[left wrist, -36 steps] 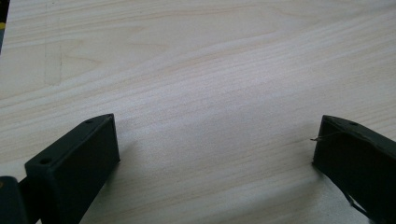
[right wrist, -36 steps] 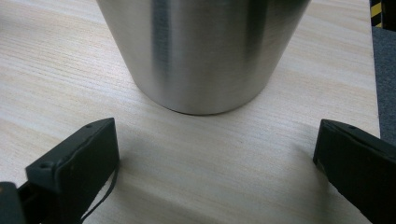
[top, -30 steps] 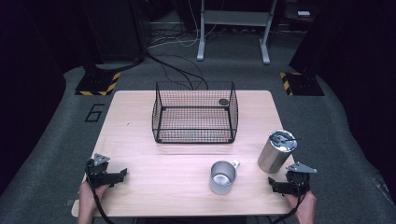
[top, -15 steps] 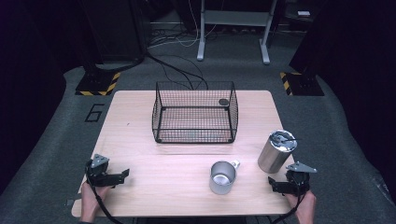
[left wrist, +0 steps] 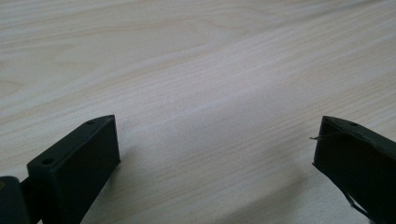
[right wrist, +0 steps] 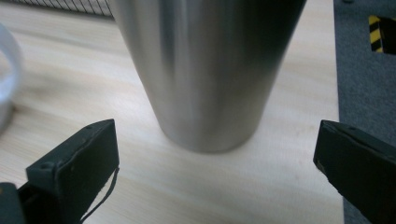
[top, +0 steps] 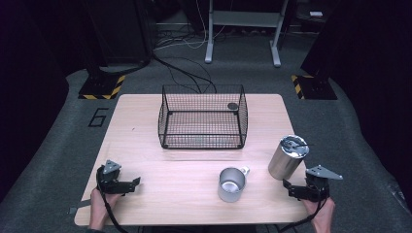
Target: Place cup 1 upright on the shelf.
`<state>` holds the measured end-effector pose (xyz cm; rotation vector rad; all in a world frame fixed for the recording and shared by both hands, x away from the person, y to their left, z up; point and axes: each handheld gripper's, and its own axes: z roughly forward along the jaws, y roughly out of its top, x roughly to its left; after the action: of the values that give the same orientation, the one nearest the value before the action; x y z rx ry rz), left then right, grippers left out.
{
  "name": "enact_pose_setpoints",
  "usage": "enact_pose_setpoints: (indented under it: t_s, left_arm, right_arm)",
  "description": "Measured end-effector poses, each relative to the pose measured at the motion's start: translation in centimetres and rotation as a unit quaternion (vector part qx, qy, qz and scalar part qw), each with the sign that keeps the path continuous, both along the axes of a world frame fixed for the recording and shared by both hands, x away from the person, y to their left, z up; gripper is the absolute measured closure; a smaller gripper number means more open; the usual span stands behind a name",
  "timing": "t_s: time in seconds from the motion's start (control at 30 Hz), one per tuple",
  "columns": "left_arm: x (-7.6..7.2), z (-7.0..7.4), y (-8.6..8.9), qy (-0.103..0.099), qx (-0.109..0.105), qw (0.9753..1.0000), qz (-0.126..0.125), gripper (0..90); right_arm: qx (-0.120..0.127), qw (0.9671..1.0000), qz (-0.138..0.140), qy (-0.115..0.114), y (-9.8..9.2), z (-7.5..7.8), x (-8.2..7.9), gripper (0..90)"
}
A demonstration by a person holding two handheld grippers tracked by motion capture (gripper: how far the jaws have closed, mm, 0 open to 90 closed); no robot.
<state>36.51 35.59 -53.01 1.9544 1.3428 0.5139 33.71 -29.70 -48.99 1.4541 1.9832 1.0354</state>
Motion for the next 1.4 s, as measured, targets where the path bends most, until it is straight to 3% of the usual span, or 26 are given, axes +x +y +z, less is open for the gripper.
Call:
enact_pose_setpoints:
  t_s: [0.17,0.63,0.93,1.4]
  left_arm:
    - [0.0,-0.1,-0.1,0.0,0.012,0.9999,0.0,0.0]
    - [0.0,-0.2,-0.5,-0.001,0.034,0.9994,-0.002,0.0]
    - [0.0,-0.2,-0.5,-0.002,0.034,0.9994,-0.002,0.0]
    - [0.3,-0.2,-0.6,-0.006,0.034,0.9993,-0.014,0.0]
  right_arm:
    - [0.006,0.9998,0.006,-0.019,0.3,2.1,0.3,0.0]
    - [0.004,0.9988,0.013,-0.046,1.1,5.8,1.8,0.0]
    - [0.014,0.9984,0.016,-0.052,1.1,6.7,3.6,0.0]
    - [0.014,0.998,0.022,-0.058,1.7,6.5,5.1,1.8]
